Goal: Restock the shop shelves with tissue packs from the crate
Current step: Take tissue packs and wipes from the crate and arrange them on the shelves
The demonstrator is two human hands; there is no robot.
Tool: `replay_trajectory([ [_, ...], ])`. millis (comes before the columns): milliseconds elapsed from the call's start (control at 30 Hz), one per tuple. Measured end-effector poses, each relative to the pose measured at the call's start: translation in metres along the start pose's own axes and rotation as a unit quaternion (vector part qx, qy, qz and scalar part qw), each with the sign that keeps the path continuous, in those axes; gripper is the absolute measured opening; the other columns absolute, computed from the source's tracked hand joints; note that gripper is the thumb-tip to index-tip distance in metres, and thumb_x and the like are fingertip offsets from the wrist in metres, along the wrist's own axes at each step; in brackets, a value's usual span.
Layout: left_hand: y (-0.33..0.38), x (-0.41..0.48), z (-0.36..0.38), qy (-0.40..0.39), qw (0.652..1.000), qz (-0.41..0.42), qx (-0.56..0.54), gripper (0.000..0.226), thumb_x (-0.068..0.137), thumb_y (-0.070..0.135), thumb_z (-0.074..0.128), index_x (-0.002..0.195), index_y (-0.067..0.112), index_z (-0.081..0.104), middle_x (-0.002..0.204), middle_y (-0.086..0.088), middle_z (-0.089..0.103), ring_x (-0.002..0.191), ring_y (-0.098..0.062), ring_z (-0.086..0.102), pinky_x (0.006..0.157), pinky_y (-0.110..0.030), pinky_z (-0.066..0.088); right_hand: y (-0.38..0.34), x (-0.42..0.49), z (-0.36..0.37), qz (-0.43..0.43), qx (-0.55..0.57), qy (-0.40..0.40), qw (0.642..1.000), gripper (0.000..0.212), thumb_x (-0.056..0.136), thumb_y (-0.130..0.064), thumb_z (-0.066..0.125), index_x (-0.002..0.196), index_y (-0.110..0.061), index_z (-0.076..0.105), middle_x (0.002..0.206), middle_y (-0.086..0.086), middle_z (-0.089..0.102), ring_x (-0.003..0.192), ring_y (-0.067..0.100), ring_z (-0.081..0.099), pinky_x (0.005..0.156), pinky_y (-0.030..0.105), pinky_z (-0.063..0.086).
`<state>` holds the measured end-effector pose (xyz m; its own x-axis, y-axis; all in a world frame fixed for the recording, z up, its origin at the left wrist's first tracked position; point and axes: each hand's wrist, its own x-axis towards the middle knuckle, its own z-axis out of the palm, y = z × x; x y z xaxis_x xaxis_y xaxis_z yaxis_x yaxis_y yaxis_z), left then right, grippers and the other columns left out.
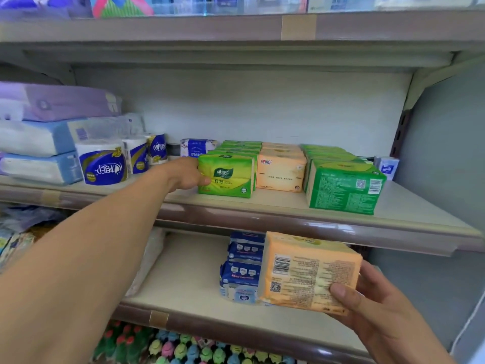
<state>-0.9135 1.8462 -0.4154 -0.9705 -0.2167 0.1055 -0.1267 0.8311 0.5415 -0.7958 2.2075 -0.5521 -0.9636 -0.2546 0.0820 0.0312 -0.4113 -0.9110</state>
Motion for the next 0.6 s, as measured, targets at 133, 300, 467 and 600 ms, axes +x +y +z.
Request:
replay_trajectory([
  [133,0.005,0.004,0.003,-0.002,1.0,0.004,0.01,0.04,0.104,0.022,0.059,0.141,0.008,0.055,0.143,-0.011,0.056,0.108,-0.018,0.044,0.093,-0.026,0.031,0.001,0.006,-0.001,-0.009,-0.016,0.002,1.0,0.083,0.044,-0.012,0.103,0.121,-0.016,0.072,0.121,0.023,0.071,0.105,0.044,0.071,0.078,0.049,0.063],
  [300,0.002,0.008,0.005,0.004,0.999,0.009,0.035,0.043,0.103,0.028,0.06,0.142,0.012,0.054,0.144,-0.011,0.057,0.129,-0.03,0.052,0.102,-0.031,0.036,0.001,0.011,-0.003,-0.03,-0.011,-0.013,0.999,0.053,0.08,0.004,0.065,0.13,-0.012,0.066,0.123,0.021,0.071,0.108,0.044,0.07,0.082,0.047,0.063],
  [467,-0.015,0.008,0.016,0.105,0.992,-0.011,0.07,0.044,0.093,0.042,0.07,0.124,0.012,0.063,0.127,-0.014,0.067,0.115,-0.033,0.061,0.09,-0.037,0.047,-0.002,0.008,0.003,-0.046,-0.026,-0.033,0.998,0.045,0.086,0.0,0.064,0.129,-0.012,0.066,0.127,0.019,0.07,0.113,0.041,0.069,0.092,0.049,0.06],
  [600,-0.011,-0.044,0.041,0.248,0.968,0.014,0.031,0.046,0.091,0.045,0.069,0.125,0.015,0.062,0.124,-0.008,0.067,0.114,-0.033,0.061,0.098,-0.048,0.05,-0.005,-0.004,0.001,-0.055,-0.028,-0.037,0.997,0.043,0.089,-0.001,0.064,0.132,-0.01,0.063,0.128,0.018,0.069,0.114,0.04,0.068,0.09,0.045,0.06],
])
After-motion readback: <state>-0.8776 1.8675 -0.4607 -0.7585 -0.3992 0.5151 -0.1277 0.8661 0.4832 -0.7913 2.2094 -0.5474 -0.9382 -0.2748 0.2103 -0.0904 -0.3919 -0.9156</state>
